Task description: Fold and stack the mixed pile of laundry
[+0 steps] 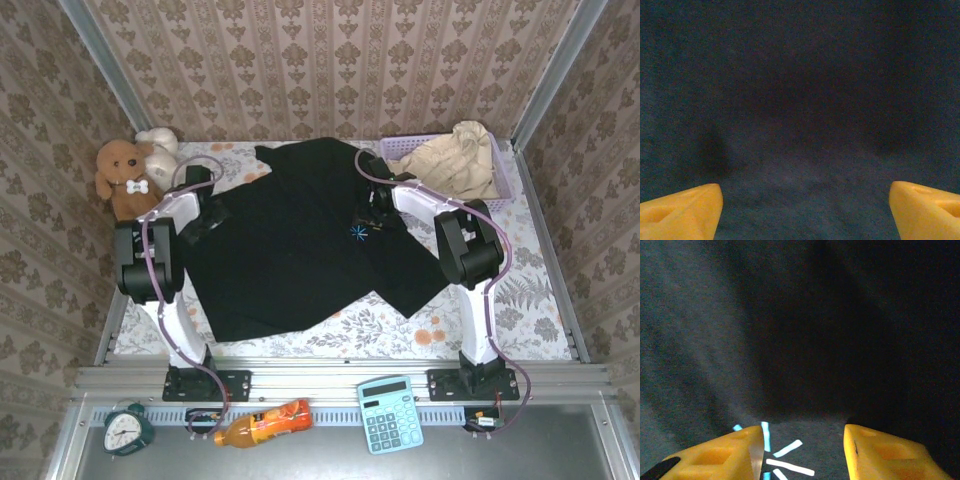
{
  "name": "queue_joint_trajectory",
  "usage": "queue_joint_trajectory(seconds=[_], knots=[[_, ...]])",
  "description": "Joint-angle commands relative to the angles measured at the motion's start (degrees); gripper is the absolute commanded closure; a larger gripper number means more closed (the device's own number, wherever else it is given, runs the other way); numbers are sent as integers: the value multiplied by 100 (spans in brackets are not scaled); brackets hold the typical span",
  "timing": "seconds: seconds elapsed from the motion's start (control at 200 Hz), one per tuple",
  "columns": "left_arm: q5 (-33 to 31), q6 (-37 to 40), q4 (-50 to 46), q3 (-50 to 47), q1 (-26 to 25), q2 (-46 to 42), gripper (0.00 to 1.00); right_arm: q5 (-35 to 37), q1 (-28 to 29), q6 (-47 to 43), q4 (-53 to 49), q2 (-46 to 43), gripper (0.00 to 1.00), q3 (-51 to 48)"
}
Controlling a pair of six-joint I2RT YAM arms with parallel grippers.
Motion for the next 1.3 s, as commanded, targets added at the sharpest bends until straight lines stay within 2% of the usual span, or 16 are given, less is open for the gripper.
queue_joint_trajectory(seconds=[0.0, 0.115, 0.215, 0.275, 0.345, 0.43, 0.6, 0.785, 0.91, 1.0, 1.145, 1.295], knots=[[-7, -8, -368, 393, 318, 372, 12, 528, -36, 391, -334, -256, 52, -446], [152, 514, -624, 1121, 469, 939, 13, 648, -23, 728, -189, -531, 52, -974], [258, 959, -984, 1818, 458, 1308, 13, 688, -3, 688, -105, -763, 51, -930], [334, 1115, -1036, 1980, 418, 1265, 11, 579, 5, 461, -184, -784, 49, -516], [324, 1311, -1093, 2061, 350, 1059, 1, 467, -5, 151, -369, -649, 46, 151], [269, 1537, -1292, 2155, 256, 752, 0, 504, -41, -69, -588, -298, 44, 945], [519, 1765, -1571, 2028, 145, 112, 0, 424, -309, -87, -760, 791, 43, 2318], [950, 1601, -1496, 1303, 92, -654, 0, 623, -445, -283, -1239, 1935, 40, 3923], [1112, 1580, -1518, 969, 18, -927, 0, 1222, -640, -443, -1595, 2289, 39, 4645], [1247, 1556, -1546, 807, -23, -979, 0, 1339, -908, -395, -1663, 2286, 38, 4734], [1328, 1525, -1442, 656, -42, -959, 0, 820, -1088, -588, -1633, 2099, 38, 4734], [1249, 1435, -1263, 736, 61, -594, 0, -64, -719, -734, -1504, 1751, 40, 4331]])
